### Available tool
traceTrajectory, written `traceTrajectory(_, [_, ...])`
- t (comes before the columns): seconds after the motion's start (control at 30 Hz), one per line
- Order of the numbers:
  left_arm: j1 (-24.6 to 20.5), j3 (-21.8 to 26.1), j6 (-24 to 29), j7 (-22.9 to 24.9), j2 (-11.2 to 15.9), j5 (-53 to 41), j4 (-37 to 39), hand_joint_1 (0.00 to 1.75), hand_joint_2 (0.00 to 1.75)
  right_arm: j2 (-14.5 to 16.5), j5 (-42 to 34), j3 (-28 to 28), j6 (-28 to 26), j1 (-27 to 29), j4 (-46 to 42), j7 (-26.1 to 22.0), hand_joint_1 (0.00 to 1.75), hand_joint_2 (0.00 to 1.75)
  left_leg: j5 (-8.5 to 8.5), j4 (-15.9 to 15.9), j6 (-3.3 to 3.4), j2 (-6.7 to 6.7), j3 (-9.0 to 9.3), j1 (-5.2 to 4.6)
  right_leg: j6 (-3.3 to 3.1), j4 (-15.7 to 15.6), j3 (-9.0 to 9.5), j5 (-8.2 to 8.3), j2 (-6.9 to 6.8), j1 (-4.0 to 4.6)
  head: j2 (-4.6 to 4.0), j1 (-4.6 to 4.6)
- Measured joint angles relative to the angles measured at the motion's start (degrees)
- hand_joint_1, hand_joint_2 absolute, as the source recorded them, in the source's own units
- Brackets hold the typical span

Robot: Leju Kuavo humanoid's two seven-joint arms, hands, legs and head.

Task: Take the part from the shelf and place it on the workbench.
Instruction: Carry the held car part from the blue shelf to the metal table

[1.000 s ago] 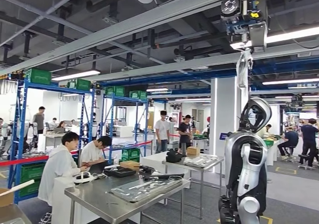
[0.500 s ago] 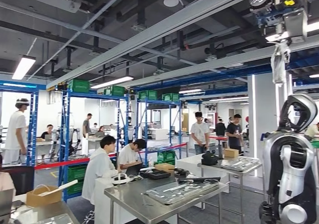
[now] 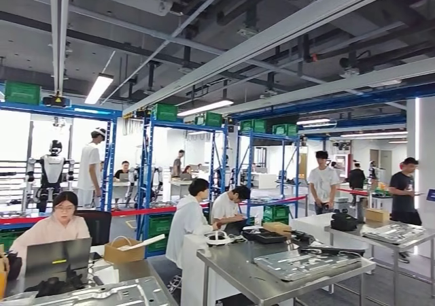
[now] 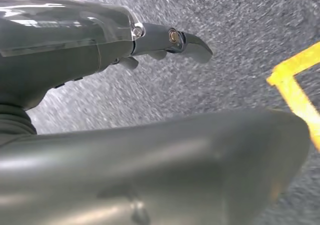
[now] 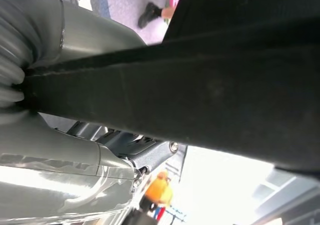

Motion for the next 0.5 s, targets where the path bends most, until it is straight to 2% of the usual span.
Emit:
traceTrajectory(0.03, [-0.1, 0.0, 0.0, -0.1, 0.0, 0.0, 0.0, 0.00, 1.75, -0.2, 0.0, 0.0, 0.0, 0.3, 0.0, 0.0, 1.75, 1.75, -0.01, 0.0, 0.15, -0.80, 0.03, -0.19, -0.18, 3.7, -1.99, -1.07, 0.48, 0.07, 0.00, 0.00])
traceTrajectory(0.07, [-0.1, 0.0, 0.0, -0.1, -0.1, -0.1, 0.0, 0.00, 1.75, -0.4, 0.0, 0.1, 0.0, 0.5, 0.0, 0.0, 1.75, 1.75, -0.02, 0.0, 0.24, -1.61, 0.08, -0.39, -0.46, 5.6, -3.25, -1.05, 0.72, 0.18, 0.00, 0.00])
traceTrajectory(0.1, [0.0, 0.0, 0.0, -0.2, -0.1, -0.2, 0.0, 0.00, 1.75, -0.4, 0.0, 0.1, 0.0, 0.6, 0.0, 0.0, 1.75, 1.75, -0.03, 0.0, 0.29, -2.42, 0.18, -0.55, -0.84, 5.1, -3.41, 0.20, 0.92, 0.37, 0.00, 0.00])
traceTrajectory(0.13, [0.0, 0.0, 0.0, -0.2, -0.2, -0.2, 0.0, 0.00, 1.75, -0.4, 0.0, 0.2, 0.1, 0.6, 0.0, 0.0, 1.75, 1.75, -0.04, 0.0, 0.32, -3.23, 0.30, -0.65, -1.28, 2.4, -2.51, 2.43, 1.31, 0.63, 0.00, 0.00])
traceTrajectory(0.17, [0.0, 0.0, 0.0, -0.2, -0.2, -0.3, 0.0, 0.00, 1.75, -0.4, -0.1, 0.2, 0.1, 0.5, 0.0, 0.0, 1.75, 1.75, -0.04, 0.0, 0.32, -4.03, 0.38, -0.64, -1.74, -1.7, -1.00, 5.06, 2.47, 0.90, 0.00, 0.00])
traceTrajectory(0.23, [-0.3, 0.1, 0.0, -0.2, -0.4, -0.3, 0.0, 0.00, 1.75, -0.4, -0.2, 0.2, 0.1, 0.1, 0.0, 0.0, 1.75, 1.75, 0.07, 0.0, 0.24, -5.50, 0.24, -0.57, -2.35, -8.3, 1.55, 8.39, 5.02, 1.13, 0.00, 0.00])
traceTrajectory(0.27, [-0.3, 0.1, 0.0, -0.2, -0.5, -0.3, 0.0, 0.00, 1.75, -0.4, -0.3, 0.3, 0.2, -0.2, 0.1, 0.0, 1.75, 1.75, 0.19, 0.0, 0.10, -6.14, -0.01, -0.46, -2.41, -9.9, 2.12, 8.84, 5.82, 1.14, 0.00, 0.00])
traceTrajectory(0.33, [-0.3, 0.2, 0.1, -0.2, -0.5, -0.3, 0.0, 0.00, 1.75, 0.0, -0.5, 0.4, 0.4, -0.7, 0.3, 0.1, 1.75, 1.75, 0.52, 0.0, -0.40, -7.42, -0.55, -0.34, -2.36, -10.9, 2.38, 8.75, 5.05, 1.10, 0.00, 0.00])
traceTrajectory(0.37, [-0.1, 0.2, 0.0, -0.2, -0.6, -0.3, 0.0, 0.00, 1.75, 0.3, -0.6, 0.4, 0.5, -1.0, 0.5, 0.2, 1.75, 1.75, 0.41, 0.1, -0.63, -7.30, -0.77, -0.35, -2.42, -11.3, 2.55, 8.76, 4.35, 0.99, 0.00, 0.01])
traceTrajectory(0.43, [0.0, 0.3, 0.0, -0.2, -0.6, -0.4, 0.0, 0.00, 1.75, 1.1, -0.8, 0.4, 0.6, -1.5, 0.8, 0.4, 1.75, 1.75, -1.37, 2.5, -1.05, -4.77, -1.86, -0.63, -2.63, -12.1, 2.90, 9.05, 2.91, 0.79, 0.00, 0.02])
traceTrajectory(0.5, [-0.3, 0.3, 0.1, -0.2, -0.6, -0.4, 0.0, 0.00, 1.75, 1.5, -0.9, 0.4, 0.6, -1.7, 1.1, 0.5, 1.75, 1.75, -4.96, 9.1, -1.50, -1.52, -4.79, -0.64, -2.77, -12.4, 3.08, 9.10, 1.24, 0.80, 0.00, 0.02])
